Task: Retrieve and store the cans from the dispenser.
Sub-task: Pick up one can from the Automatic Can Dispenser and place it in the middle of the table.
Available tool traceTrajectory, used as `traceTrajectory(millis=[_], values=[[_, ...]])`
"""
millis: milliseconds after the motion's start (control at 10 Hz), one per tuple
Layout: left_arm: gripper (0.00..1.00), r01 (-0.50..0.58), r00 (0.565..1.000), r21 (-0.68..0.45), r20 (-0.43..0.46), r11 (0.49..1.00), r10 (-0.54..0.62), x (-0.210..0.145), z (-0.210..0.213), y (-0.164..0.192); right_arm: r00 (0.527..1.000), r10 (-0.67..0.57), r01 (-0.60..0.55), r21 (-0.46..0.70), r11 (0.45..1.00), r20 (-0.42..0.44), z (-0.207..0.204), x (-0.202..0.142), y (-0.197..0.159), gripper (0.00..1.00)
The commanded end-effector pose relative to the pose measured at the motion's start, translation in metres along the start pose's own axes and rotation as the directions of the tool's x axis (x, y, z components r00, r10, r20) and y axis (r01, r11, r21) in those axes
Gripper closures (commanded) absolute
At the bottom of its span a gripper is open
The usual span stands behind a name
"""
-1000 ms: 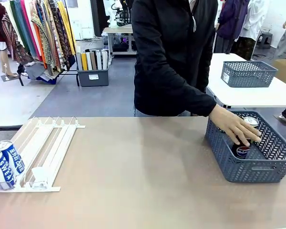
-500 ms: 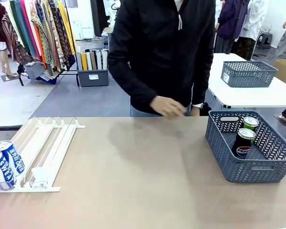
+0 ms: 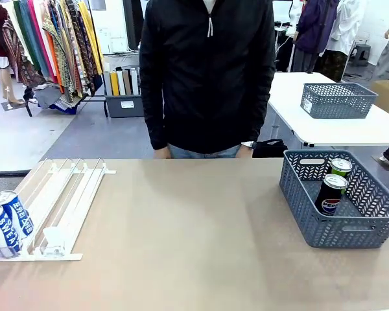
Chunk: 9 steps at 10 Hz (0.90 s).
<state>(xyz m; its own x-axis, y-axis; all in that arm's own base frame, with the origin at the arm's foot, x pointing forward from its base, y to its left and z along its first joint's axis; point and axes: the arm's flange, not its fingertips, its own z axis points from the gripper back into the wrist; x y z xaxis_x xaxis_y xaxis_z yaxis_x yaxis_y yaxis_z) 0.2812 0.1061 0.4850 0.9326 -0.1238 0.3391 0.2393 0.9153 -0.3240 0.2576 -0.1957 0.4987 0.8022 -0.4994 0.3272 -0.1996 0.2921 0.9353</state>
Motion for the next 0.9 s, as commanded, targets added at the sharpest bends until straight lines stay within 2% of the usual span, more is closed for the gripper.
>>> traceTrajectory(millis=[0,200,800], values=[[0.00,-0.040,0.999,0.115,-0.015,0.993,0.042,-0.015,-0.044,-0.010,0.999,0.027,-0.028,0.031,0.999,0.019,-0.002,0.002,0.001,0.00],[0.00,-0.039,0.999,0.193,-0.028,0.980,0.045,-0.015,-0.065,-0.007,0.999,0.027,-0.028,0.031,0.999,0.019,-0.002,0.002,0.001,0.00],[0.00,-0.025,0.988,0.141,-0.144,0.990,0.046,-0.020,-0.110,-0.008,0.999,0.027,-0.028,0.031,0.999,0.019,-0.002,0.002,0.001,0.00]])
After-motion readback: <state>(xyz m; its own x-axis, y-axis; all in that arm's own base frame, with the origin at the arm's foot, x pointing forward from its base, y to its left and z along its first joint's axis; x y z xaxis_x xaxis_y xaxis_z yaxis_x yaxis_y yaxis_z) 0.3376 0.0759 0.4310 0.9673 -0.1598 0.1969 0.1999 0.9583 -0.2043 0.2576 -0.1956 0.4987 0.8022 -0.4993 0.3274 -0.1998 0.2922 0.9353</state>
